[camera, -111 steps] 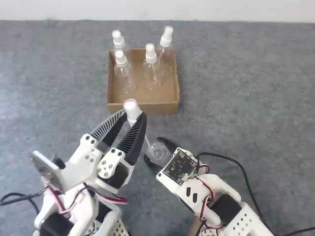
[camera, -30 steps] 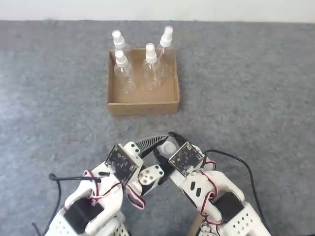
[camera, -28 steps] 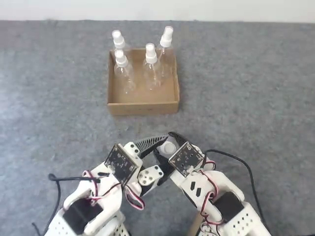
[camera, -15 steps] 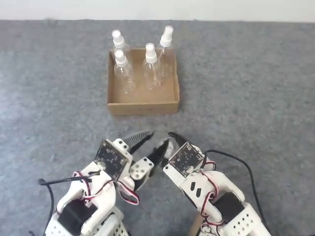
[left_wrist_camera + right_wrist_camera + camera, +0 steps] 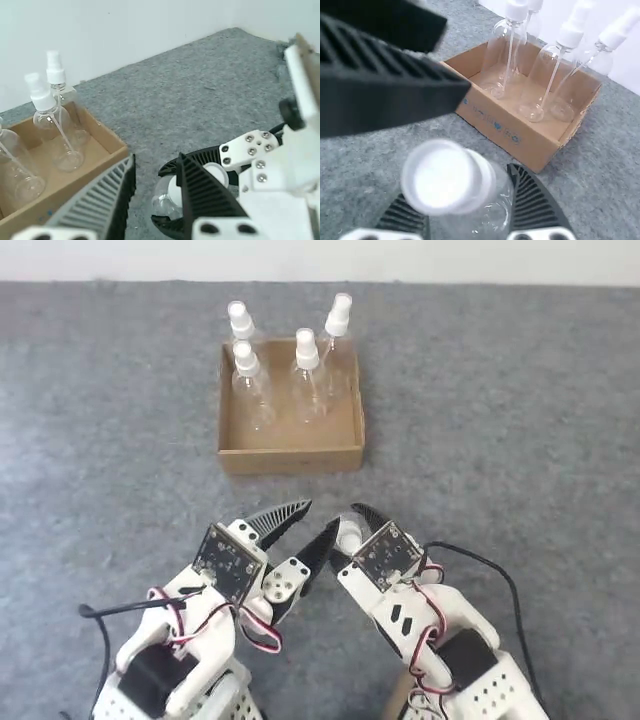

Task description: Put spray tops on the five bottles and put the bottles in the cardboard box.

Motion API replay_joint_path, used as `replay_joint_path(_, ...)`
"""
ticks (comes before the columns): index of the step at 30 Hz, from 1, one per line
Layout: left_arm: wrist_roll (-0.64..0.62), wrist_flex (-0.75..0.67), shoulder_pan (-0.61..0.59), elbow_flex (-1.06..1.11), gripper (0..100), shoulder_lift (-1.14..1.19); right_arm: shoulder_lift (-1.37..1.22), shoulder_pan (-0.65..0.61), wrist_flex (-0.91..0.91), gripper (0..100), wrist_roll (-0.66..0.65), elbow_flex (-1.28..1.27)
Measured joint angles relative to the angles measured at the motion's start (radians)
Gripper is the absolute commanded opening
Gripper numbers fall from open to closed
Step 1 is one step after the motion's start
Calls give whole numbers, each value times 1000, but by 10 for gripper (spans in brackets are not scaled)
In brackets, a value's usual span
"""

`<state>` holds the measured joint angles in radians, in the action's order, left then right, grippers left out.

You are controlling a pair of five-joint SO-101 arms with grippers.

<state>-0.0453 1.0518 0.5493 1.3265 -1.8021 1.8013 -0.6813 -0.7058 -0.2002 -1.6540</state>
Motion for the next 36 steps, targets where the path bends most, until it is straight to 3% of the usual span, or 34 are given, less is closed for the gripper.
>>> replay_joint_path(24,6,0,-8,-37,115,0,0,5,0,6,6,0)
replay_joint_path(29,-3,-3,-153,-37,115,0,0,18,-14,6,6,14)
replay_joint_path(36,-186,-100,-551,-37,117,0,0,55,-34,6,6,38)
